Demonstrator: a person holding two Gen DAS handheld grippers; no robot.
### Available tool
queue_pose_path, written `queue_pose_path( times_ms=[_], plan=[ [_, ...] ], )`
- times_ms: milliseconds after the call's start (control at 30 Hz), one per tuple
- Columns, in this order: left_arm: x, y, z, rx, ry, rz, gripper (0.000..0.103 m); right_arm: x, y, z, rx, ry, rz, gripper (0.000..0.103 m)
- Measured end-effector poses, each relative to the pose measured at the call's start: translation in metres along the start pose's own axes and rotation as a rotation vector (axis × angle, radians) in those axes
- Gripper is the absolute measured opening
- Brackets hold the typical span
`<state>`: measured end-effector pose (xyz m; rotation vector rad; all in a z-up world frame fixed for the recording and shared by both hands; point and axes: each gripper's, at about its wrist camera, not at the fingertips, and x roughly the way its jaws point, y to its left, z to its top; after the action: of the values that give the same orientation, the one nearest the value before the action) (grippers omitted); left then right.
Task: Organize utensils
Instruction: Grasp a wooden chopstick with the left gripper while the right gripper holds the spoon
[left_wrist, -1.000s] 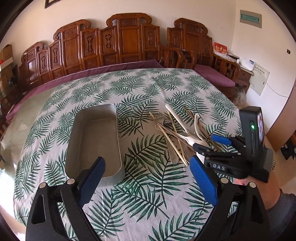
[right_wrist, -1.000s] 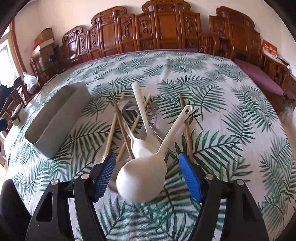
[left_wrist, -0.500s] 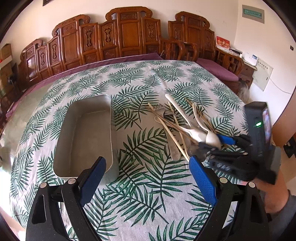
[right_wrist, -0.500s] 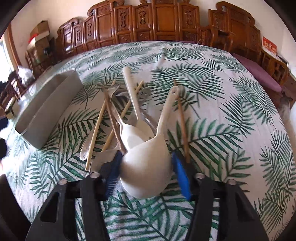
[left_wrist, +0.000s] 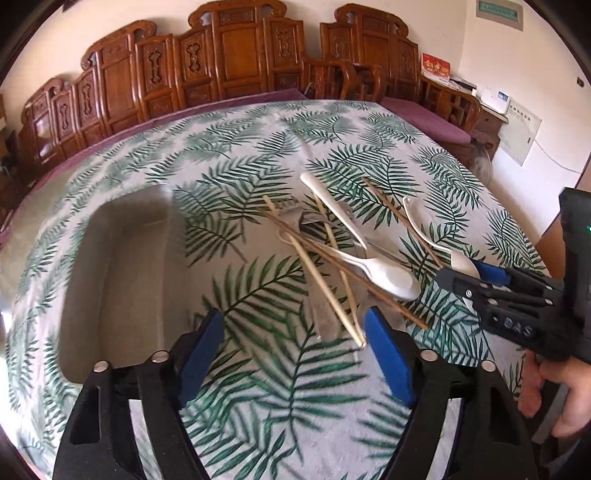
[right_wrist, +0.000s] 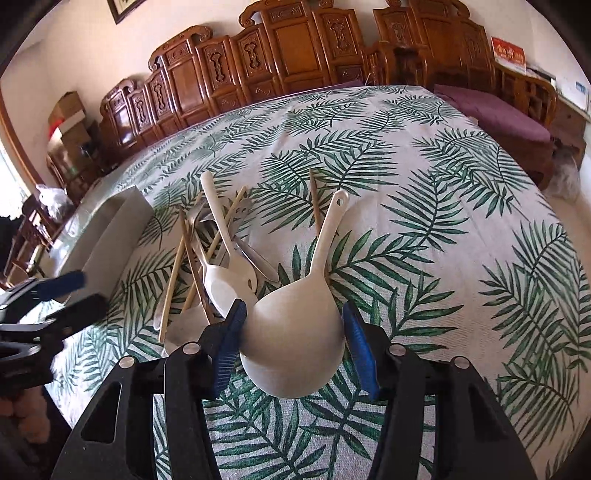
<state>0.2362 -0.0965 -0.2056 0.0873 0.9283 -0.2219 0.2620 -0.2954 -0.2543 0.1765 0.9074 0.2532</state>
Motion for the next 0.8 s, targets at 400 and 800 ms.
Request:
queue_pose_path(
  times_ms=[400, 800],
  plan=[
    [0.059, -0.01, 0.018, -0.02, 0.105, -0.073, 0.03, -0.004, -0.002, 0.004, 0.002, -0.019, 0.029, 0.056],
    [0.065, -0.002, 0.018, -0.035, 0.134, -0.025, 0.025, -0.004, 0.004, 0.004, -0.013, -0.024, 0.037, 0.056]
  ],
)
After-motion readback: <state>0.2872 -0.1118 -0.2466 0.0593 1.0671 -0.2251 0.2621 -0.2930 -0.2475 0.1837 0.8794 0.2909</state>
